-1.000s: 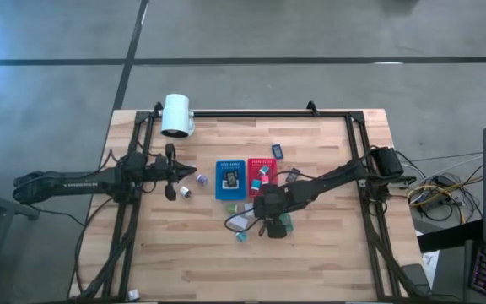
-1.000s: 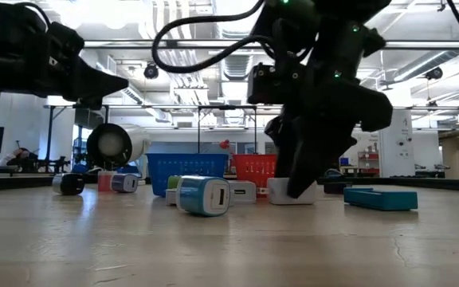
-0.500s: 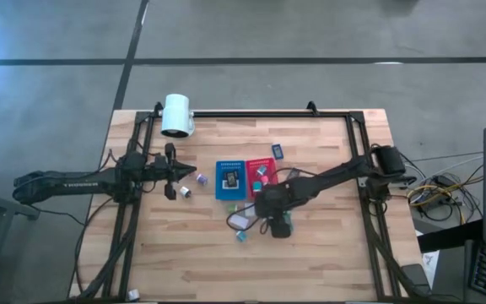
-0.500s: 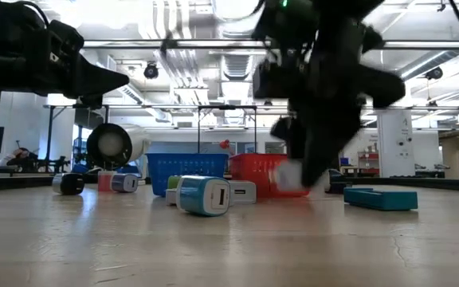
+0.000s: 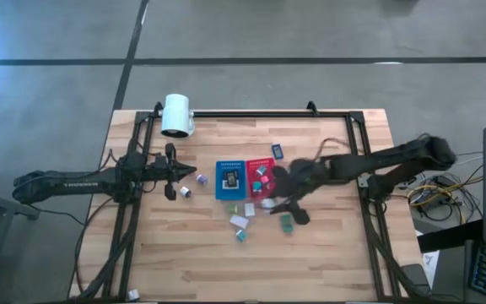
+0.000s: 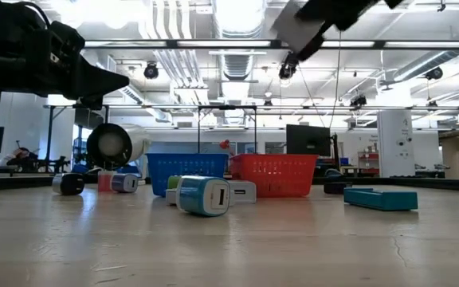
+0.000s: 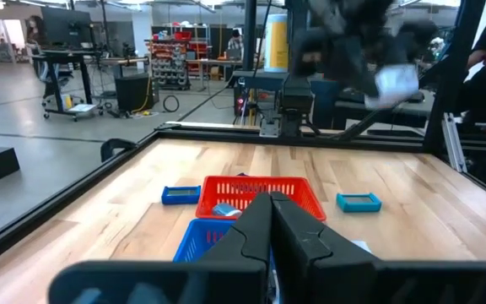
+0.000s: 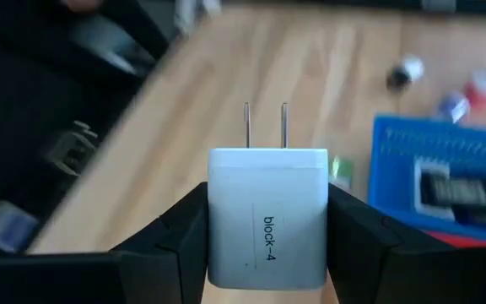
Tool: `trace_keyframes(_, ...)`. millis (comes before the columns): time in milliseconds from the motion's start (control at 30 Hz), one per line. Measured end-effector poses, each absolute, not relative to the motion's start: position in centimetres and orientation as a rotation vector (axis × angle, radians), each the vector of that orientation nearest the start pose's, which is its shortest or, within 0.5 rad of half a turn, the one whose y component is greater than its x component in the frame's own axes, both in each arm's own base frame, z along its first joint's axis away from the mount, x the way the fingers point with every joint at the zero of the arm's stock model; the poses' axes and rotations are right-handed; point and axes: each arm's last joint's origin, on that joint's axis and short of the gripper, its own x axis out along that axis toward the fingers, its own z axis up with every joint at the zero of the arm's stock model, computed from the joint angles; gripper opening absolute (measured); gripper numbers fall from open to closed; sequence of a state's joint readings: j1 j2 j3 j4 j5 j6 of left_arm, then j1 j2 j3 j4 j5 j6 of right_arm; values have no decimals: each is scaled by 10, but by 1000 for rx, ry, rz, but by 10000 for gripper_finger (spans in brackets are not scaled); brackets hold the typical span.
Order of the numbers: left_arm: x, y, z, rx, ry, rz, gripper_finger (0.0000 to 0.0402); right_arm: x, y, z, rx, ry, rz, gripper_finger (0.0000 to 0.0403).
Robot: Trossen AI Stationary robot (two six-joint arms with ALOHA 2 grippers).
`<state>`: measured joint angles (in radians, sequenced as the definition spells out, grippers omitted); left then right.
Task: Pick & Place Office items
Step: Put the white charger adapter into the red bin
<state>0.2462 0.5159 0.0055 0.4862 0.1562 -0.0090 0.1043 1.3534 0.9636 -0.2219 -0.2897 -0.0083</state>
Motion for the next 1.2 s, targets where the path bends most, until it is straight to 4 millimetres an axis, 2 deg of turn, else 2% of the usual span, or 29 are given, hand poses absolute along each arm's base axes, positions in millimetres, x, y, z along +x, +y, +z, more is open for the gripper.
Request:
trace_keyframes(100,127,27,164,-13,23,90,12,266,27,270,53,484,370,168)
trace_keyframes(400,127,28,164,-1,24,108,12,210,-12,247,22,96,194,168)
trace_keyframes(600,125,34,164,12,27,338,12,177,-33,235,-11,-40,89,168)
trace_keyframes(733,125,35,163,19,37,378,12,159,-40,227,-35,-91,-12,168)
trace_keyframes(933,125,35,162,149,74,374,12,138,-39,210,-90,-238,-48,168)
trace_keyframes(1067,125,35,163,50,48,377,12,132,-38,204,-78,-254,-53,168)
trace_keyframes(1200,125,35,162,31,55,372,12,128,-37,202,-72,-273,-58,168)
